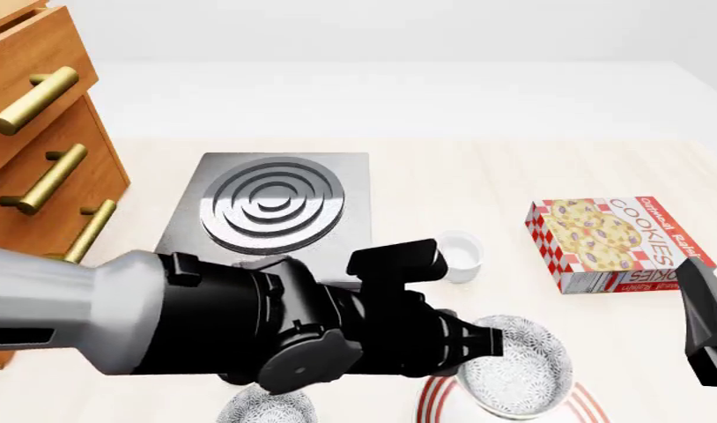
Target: Pick the akita bowl on the wooden cabinet and place it on the plate.
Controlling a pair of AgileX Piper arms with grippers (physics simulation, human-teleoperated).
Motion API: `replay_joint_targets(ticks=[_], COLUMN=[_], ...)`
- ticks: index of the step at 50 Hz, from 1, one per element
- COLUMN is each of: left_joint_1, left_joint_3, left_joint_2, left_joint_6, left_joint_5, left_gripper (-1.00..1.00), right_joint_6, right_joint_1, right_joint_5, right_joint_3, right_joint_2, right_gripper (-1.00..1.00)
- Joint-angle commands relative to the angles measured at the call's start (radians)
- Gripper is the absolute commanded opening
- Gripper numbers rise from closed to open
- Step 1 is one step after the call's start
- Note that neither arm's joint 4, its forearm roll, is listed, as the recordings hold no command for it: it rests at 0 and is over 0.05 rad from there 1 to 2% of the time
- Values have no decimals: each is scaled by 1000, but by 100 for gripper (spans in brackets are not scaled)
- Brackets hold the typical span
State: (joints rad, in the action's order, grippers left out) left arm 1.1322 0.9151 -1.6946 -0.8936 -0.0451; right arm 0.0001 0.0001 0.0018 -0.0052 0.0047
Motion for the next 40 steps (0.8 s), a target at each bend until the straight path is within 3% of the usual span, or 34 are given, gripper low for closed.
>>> replay_joint_targets(ticks=[1, 40], left_joint_1=[12, 22], left_joint_3=[-2, -17], left_joint_2=[-25, -65], left_joint_6=[-10, -37], left_joint_5=[33, 83], left_gripper=[-100, -100], right_joint_6=[0, 0], right_joint_1=[0, 0], right_joint_5=[0, 0], right_joint_3=[0, 0], right_joint_2=[0, 0], right_gripper=[100, 100])
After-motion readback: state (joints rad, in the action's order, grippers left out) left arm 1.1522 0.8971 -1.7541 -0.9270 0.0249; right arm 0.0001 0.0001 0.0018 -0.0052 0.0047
